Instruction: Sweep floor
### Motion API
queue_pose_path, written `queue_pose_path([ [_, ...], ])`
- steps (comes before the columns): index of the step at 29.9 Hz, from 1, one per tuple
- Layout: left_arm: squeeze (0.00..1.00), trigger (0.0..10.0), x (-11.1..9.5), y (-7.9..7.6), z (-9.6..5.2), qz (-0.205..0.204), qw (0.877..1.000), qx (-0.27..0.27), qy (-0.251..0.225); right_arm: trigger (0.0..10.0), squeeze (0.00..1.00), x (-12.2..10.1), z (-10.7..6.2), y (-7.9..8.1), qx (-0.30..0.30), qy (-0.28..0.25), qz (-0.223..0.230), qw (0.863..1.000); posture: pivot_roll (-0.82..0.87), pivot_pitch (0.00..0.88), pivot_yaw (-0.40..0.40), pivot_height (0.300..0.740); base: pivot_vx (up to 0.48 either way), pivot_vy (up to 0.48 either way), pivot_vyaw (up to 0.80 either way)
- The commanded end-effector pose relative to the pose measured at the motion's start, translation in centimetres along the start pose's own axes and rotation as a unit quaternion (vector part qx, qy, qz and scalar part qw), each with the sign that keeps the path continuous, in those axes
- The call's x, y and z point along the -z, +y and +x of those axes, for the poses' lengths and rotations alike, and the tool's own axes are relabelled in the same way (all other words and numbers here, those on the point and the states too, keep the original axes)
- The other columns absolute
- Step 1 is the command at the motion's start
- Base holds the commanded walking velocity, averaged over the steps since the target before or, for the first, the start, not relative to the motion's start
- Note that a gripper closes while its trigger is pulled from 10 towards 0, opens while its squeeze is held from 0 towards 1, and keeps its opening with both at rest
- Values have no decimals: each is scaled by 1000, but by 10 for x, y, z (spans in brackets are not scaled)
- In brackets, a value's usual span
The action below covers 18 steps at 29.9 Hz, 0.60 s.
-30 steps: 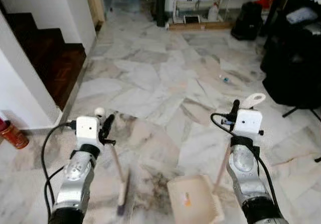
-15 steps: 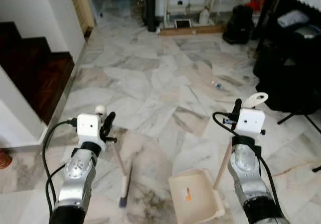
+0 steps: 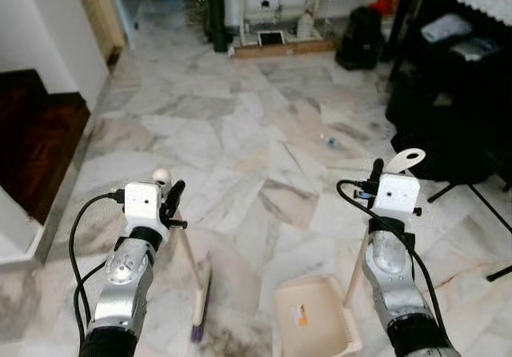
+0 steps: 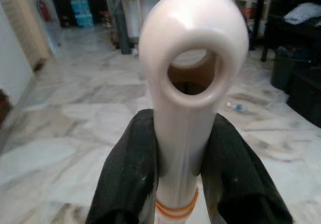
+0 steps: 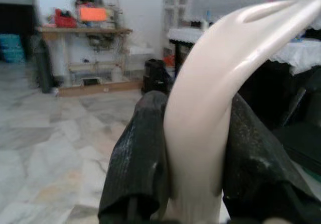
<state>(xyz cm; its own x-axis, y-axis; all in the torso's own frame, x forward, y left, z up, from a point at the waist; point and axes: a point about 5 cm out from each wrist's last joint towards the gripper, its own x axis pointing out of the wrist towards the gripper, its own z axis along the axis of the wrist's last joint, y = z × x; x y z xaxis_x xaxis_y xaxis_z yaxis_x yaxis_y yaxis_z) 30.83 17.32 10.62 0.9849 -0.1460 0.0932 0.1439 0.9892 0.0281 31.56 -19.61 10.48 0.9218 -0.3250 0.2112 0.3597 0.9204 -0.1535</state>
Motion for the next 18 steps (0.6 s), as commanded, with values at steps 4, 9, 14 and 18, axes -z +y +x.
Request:
queue_pose_path([
  [4,0,10000,-13,6,5,9,1000,1,-29,10000,0,-15,6,8,-4,-31,8,999,-147,0,46,740,376,0,0],
  [9,0,10000,-13,6,5,10,999,0,-31,10000,0,-15,6,7,-5,-32,9,999,-143,0,45,740,379,0,0],
  [14,0,10000,-13,6,6,10,999,2,-31,10000,0,-16,8,8,-5,-35,8,999,-142,0,44,740,382,0,0],
  [18,0,10000,-13,6,6,10,999,2,-32,10000,0,-17,8,8,-5,-36,7,999,-145,0,44,740,380,0,0],
])
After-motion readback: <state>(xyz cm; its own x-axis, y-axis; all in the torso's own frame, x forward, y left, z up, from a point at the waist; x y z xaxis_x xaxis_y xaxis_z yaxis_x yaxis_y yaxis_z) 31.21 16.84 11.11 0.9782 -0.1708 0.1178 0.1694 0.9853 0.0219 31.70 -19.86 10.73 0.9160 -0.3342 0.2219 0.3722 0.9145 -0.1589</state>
